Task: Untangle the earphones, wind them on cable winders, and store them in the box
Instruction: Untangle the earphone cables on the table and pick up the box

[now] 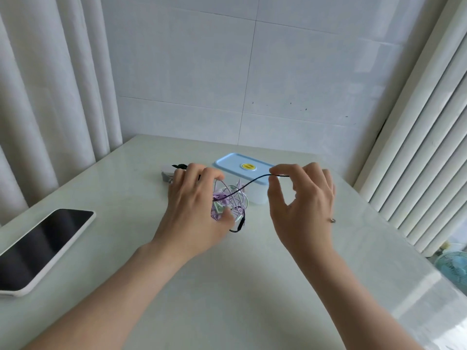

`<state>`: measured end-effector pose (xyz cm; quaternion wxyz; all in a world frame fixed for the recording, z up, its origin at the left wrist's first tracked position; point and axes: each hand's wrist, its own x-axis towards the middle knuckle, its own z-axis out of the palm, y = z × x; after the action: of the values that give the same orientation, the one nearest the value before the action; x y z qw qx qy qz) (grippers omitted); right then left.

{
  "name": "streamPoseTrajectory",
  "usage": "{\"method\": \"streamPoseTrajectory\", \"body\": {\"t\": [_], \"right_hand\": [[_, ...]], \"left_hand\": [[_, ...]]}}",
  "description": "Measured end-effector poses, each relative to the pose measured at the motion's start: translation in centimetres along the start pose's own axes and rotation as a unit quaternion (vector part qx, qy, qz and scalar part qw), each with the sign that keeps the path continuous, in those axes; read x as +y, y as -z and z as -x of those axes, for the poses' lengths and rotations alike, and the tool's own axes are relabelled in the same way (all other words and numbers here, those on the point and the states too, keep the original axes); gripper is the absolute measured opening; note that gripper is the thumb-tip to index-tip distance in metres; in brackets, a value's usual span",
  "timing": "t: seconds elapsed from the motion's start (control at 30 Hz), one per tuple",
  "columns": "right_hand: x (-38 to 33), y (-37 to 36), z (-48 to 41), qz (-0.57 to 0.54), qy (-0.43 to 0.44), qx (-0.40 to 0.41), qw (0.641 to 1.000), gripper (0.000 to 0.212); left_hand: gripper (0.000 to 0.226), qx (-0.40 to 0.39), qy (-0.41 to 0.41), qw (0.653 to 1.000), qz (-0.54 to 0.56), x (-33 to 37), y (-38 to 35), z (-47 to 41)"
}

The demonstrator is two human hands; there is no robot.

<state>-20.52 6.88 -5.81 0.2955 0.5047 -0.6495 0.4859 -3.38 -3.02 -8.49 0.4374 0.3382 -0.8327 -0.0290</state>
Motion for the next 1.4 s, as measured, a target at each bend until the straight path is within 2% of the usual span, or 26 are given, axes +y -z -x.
{"method": "streamPoseTrajectory", "body": {"t": [0.07,0.13,0.2,0.3,0.4,0.47,0.57,0.67,0.7,0.73,0.77,0.8,0.87,0.97,1.03,1.1,1.2,1.3,1.4], "right_hand": [[0.8,-0.4,0.2,0.061,-0.056,-0.033,0.996,0.010],[1.7,-0.6,0.3,0.086,-0.097,-0.064,0.989,0.011],[2.1,-0.6,0.1,0.035,-0.134,-0.072,0.988,0.011],[1.7,0.1,-0.3,-0.078,-0.225,-0.031,0.971,0.010],[0.8,0.6,-0.8,-0.192,-0.318,-0.003,0.929,0.013],[0.1,0.8,-1.2,-0.318,-0.363,0.015,0.876,0.015],[-0.6,1.3,-1.8,-0.502,-0.448,0.057,0.738,0.016],[-0.7,1.3,-2.2,-0.596,-0.525,0.079,0.602,0.026],[-0.6,1.3,-2.3,-0.606,-0.541,0.071,0.579,0.031],[-0.5,1.3,-2.2,-0.599,-0.555,0.058,0.575,0.031],[-0.5,1.4,-2.2,-0.579,-0.563,0.039,0.588,0.027],[-0.5,1.5,-2.1,-0.553,-0.560,0.014,0.617,0.021],[-0.9,1.7,-2.0,-0.486,-0.501,-0.042,0.715,0.014],[-1.3,1.9,-1.5,-0.328,-0.322,-0.047,0.887,0.023],[-1.4,1.7,-1.1,-0.185,-0.234,-0.052,0.953,0.038],[-1.3,1.3,-0.7,-0.042,-0.213,-0.101,0.971,0.042],[-0.6,0.5,0.2,0.095,-0.196,-0.235,0.947,0.028],[-0.3,0.1,0.9,0.098,-0.146,-0.348,0.921,0.021],[-0.7,0.1,1.0,0.128,-0.124,-0.402,0.898,0.038]], "left_hand": [[0.040,0.013,0.019,0.998,0.063,0.0,-0.1,-0.1],[0.027,0.038,0.020,0.997,0.066,-0.5,-0.2,-0.3],[0.023,0.058,0.028,0.997,0.050,-1.1,-0.3,-0.5],[0.021,0.062,0.071,0.994,0.047,-1.6,-0.3,-0.4],[0.043,0.009,0.148,0.988,0.051,-1.2,-0.1,-0.3],[0.060,-0.050,0.204,0.977,0.045,-0.8,0.1,-0.3],[0.083,-0.134,0.237,0.958,0.095,-0.2,0.4,-0.1],[0.104,-0.233,0.193,0.949,0.092,-0.2,0.6,0.2],[0.103,-0.246,0.170,0.951,0.081,-0.3,0.5,0.3],[0.095,-0.237,0.149,0.957,0.079,-0.3,0.3,0.4],[0.085,-0.207,0.137,0.965,0.086,-0.4,0.0,0.4],[0.075,-0.170,0.133,0.972,0.097,-0.3,-0.2,0.5],[0.062,-0.096,0.132,0.980,0.117,-0.3,-0.3,0.5],[0.060,-0.016,0.102,0.986,0.130,-0.6,0.0,0.2],[0.068,0.003,0.061,0.991,0.118,-1.0,0.3,0.0],[0.074,-0.002,0.002,0.997,0.081,-1.2,0.4,-0.1],[0.071,-0.018,-0.067,0.997,0.022,-1.0,0.4,-0.2],[0.084,-0.023,-0.078,0.997,0.002,-0.7,0.3,-0.1],[0.081,-0.011,-0.008,0.999,0.032,-0.9,0.0,0.2]]}}
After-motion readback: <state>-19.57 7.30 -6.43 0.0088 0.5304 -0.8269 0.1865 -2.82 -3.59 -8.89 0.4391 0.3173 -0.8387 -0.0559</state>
